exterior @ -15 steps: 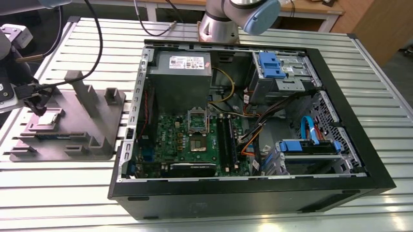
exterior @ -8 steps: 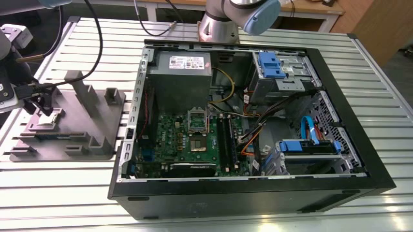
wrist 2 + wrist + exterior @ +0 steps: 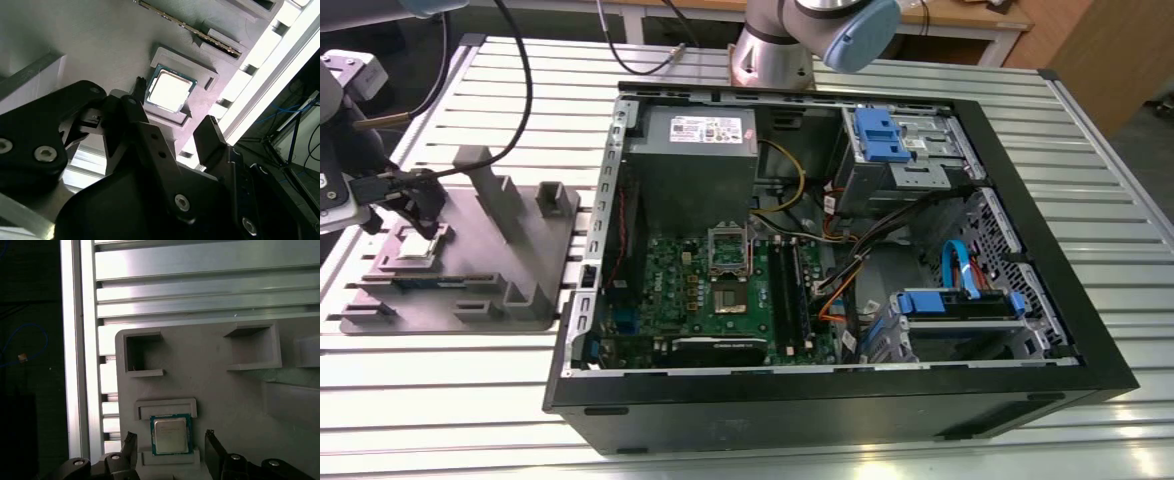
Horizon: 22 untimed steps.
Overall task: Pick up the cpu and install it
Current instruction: 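Pick up the cpu and move it towards the insertion slot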
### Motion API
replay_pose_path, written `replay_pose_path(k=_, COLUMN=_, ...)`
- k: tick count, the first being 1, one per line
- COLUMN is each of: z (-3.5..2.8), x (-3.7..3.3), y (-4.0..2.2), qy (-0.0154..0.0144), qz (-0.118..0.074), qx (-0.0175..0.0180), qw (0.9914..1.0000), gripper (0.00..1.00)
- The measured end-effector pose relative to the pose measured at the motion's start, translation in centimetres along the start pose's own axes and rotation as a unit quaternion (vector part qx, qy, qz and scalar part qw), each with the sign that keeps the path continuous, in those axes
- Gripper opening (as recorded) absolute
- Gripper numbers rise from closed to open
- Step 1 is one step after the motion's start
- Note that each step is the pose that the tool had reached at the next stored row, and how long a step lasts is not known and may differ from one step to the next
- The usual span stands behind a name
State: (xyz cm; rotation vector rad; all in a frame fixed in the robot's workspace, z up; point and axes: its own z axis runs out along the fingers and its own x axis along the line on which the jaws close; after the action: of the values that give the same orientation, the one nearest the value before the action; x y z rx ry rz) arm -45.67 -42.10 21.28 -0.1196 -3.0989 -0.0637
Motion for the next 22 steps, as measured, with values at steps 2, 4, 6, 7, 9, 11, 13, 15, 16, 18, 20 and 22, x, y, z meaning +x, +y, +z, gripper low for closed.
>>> replay_pose_path(k=2, z=0.08, x=-0.01, y=0.0, qy=-0.0002, qz=0.0, qx=-0.0002, qw=1.0, gripper=0.65)
replay_pose_path(k=4, z=0.35, x=-0.02, y=-0.01, qy=0.0, qz=-0.001, qx=0.0, qw=1.0, gripper=0.65)
replay_pose_path(k=6, z=0.7, x=-0.03, y=-0.03, qy=0.0001, qz=-0.004, qx=0.0002, qw=0.99999, gripper=0.65)
replay_pose_path(k=7, z=0.89, x=-0.04, y=-0.04, qy=0.0002, qz=-0.008, qx=0.0004, qw=0.99997, gripper=0.65)
replay_pose_path(k=9, z=1.2, x=-0.06, y=-0.05, qy=0.0009, qz=-0.022, qx=0.0011, qw=0.99975, gripper=0.65)
replay_pose_path(k=11, z=1.51, x=-0.08, y=-0.06, qy=0.0015, qz=-0.037, qx=0.0017, qw=0.9993, gripper=0.65)
replay_pose_path(k=13, z=1.82, x=-0.1, y=-0.07, qy=0.0016, qz=-0.042, qx=0.002, qw=0.99913, gripper=0.65)
replay_pose_path(k=15, z=2.05, x=-0.11, y=-0.08, qy=0.0016, qz=-0.042, qx=0.002, qw=0.99913, gripper=0.65)
replay_pose_path(k=16, z=2.14, x=-0.11, y=-0.08, qy=0.0016, qz=-0.042, qx=0.0021, qw=0.99913, gripper=0.65)
replay_pose_path(k=18, z=2.31, x=-0.13, y=-0.08, qy=0.0016, qz=-0.042, qx=0.0021, qw=0.99913, gripper=0.65)
replay_pose_path(k=20, z=2.58, x=-0.14, y=-0.08, qy=0.0016, qz=-0.042, qx=0.0021, qw=0.99913, gripper=0.65)
replay_pose_path(k=22, z=2.8, x=-0.15, y=-0.08, qy=0.0016, qz=-0.042, qx=0.002, qw=0.99913, gripper=0.65)
